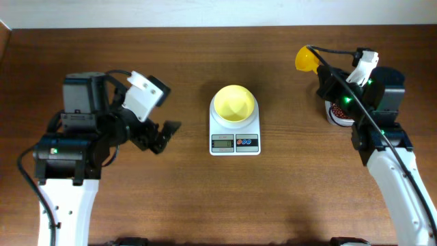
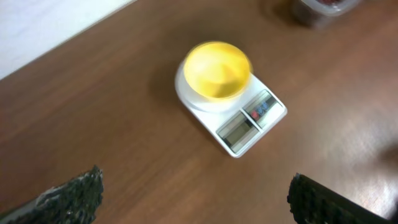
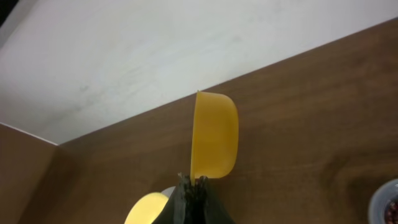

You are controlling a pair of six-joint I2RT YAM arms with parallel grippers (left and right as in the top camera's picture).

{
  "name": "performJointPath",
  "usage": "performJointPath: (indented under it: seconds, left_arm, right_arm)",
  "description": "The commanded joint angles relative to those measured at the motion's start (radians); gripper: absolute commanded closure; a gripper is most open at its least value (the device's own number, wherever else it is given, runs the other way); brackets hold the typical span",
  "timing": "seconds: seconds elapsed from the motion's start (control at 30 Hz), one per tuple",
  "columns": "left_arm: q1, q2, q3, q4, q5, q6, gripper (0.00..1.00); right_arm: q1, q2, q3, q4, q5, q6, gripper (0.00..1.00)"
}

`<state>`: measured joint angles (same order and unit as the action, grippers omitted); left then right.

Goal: Scoop item into bowl and weigh 50g on scale
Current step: 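Raise the left gripper away from the scale, then lower the scoop with the right gripper into the bean tub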

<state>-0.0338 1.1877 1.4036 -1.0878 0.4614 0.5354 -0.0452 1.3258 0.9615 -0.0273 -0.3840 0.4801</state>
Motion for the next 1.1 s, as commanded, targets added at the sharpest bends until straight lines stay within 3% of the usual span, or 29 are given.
performJointPath:
  seconds: [0.0, 0.27, 0.5, 0.63, 0.73, 1.07]
  left_arm:
    - [-0.100, 0.002, -0.026, -0.046, 0.018, 0.246, 0.01]
    - [-0.153, 0.097, -0.115, -0.005, -0.005, 0.282, 0.01]
    - [-0.153, 0.110, -0.116, 0.040, -0.005, 0.274, 0.01]
    - [-0.153, 0.110, -0.116, 0.039, -0.005, 0.266, 0.01]
    - [-0.153, 0.110, -0.118, 0.039, -0.005, 0.262, 0.01]
    - [-0.153, 0.110, -0.128, 0.039, 0.070, 0.240, 0.01]
  right_arm:
    - [-0.002, -0.069, 0.015, -0.040, 0.003, -0.059, 0.96]
    - [-0.003, -0.089, 0.015, -0.134, -0.004, -0.065, 0.96]
    - [-0.003, -0.090, 0.015, -0.184, -0.145, -0.057, 0.96]
    - [-0.003, -0.091, 0.015, -0.224, -0.177, 0.037, 0.96]
    - [-0.003, -0.093, 0.015, -0.227, -0.183, -0.083, 0.96]
    - [-0.003, -0.185, 0.017, -0.240, -0.101, -0.146, 0.96]
